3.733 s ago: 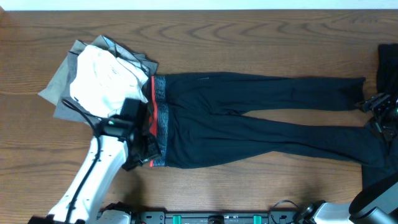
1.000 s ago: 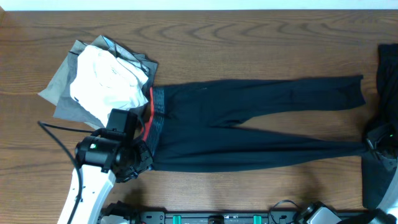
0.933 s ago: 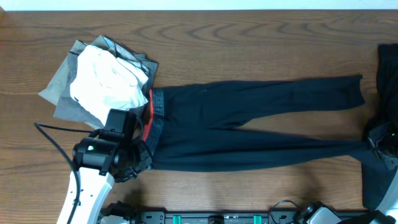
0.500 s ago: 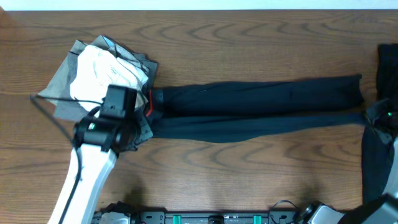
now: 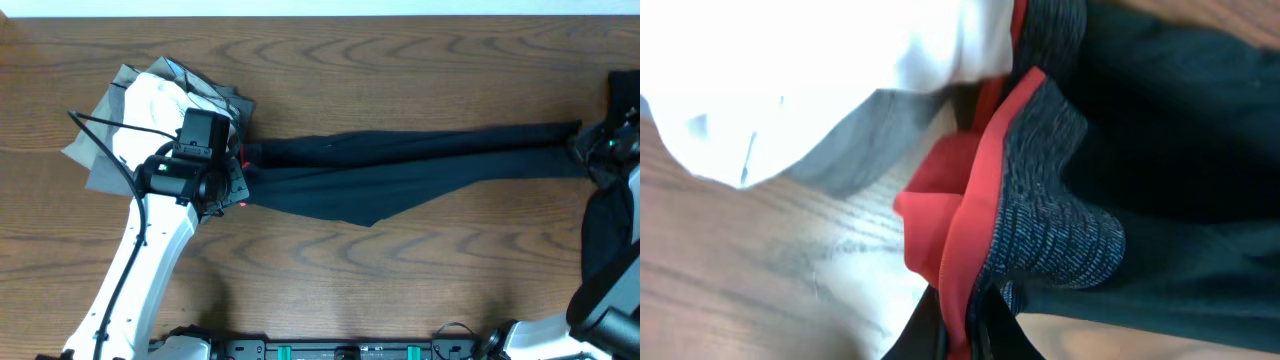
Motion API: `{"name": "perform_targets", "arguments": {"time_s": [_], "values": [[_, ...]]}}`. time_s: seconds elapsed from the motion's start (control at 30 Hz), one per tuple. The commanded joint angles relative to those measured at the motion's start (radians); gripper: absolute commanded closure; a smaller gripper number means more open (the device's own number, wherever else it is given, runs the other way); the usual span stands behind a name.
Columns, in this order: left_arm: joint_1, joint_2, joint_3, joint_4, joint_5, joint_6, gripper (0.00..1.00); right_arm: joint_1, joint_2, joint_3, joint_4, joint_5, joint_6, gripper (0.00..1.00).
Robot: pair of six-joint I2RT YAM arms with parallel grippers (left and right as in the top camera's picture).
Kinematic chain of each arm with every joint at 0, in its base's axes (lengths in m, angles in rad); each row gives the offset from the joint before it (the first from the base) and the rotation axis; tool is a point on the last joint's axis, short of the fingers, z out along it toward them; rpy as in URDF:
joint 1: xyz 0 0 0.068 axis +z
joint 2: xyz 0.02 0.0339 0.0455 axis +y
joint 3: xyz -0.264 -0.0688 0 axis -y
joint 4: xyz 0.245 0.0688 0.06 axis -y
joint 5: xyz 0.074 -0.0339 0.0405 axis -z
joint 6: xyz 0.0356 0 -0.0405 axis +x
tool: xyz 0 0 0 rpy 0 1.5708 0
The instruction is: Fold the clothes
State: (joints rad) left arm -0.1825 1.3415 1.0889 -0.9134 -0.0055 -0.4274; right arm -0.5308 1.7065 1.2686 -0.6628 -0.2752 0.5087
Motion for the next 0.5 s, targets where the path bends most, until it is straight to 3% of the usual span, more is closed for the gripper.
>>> {"name": "perform_targets", "arguments": {"time_s": [0.0, 0.3, 0.47], "values": [[0.024, 0.029, 0.021, 0.032, -0.048, 0.045, 0.94, 0.029, 0.069, 0.080, 0.009, -0.003, 0.023, 0.99], [0.042, 0.135, 0.021, 0.172, -0.047, 0.146, 0.94, 0.041, 0.205, 0.142, 0.060, -0.022, 0.071, 0.99], [0.042, 0.162, 0.022, 0.158, -0.032, 0.146, 0.94, 0.036, 0.206, 0.153, 0.022, -0.030, 0.061, 0.99]]}}
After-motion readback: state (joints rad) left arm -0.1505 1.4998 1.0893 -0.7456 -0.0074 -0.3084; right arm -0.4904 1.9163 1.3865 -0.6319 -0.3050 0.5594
